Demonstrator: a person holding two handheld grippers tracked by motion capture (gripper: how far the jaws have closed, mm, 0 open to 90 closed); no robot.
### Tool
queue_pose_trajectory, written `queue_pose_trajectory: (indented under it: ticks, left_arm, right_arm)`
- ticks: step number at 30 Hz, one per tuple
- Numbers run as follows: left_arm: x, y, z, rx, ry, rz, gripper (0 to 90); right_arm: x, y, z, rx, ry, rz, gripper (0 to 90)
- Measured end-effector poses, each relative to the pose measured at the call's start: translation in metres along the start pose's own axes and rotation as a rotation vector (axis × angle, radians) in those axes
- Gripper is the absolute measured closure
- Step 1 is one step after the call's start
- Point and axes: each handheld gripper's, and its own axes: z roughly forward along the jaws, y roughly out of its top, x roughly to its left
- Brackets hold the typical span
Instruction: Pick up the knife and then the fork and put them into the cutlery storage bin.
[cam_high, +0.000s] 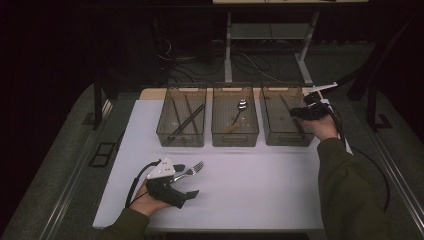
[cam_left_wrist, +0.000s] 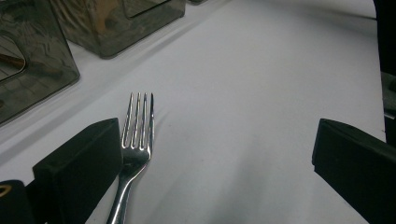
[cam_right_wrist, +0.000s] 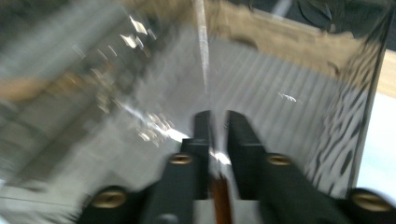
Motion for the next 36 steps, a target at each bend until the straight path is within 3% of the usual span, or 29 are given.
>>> queue_pose_trajectory:
  ticks: [1, 5, 13, 20, 25, 32, 36]
  left_arm:
    - [0.000, 0.000, 0.000, -0.001, 0.000, 0.000, 0.5]
    - [0.000, 0.000, 0.000, 0.004, 0.001, 0.003, 0.5]
    - [0.000, 0.001, -0.001, 0.008, 0.011, 0.003, 0.9]
    - [0.003, 0.001, -0.003, 0.018, 0.033, 0.002, 2.0]
    - [0.006, 0.001, -0.005, 0.033, 0.056, 0.001, 3.3]
    - [0.015, 0.004, -0.012, 0.065, 0.097, -0.018, 19.0]
    - [0.021, 0.006, -0.016, 0.075, 0.112, -0.024, 28.9]
  right_arm:
    - [0.001, -0.001, 0.003, 0.018, -0.008, -0.002, 68.3]
    - [0.001, -0.003, 0.003, 0.006, 0.035, 0.030, 59.4]
    - [0.008, -0.004, -0.016, -0.071, 0.089, 0.053, 39.3]
    - [0.021, -0.019, -0.039, -0.131, 0.136, 0.041, 26.7]
    - [0.034, -0.037, -0.052, -0.151, 0.141, -0.001, 19.8]
    - [0.058, -0.065, -0.063, -0.177, 0.141, -0.037, 17.8]
    - [0.073, -0.080, -0.065, -0.171, 0.166, -0.056, 17.8]
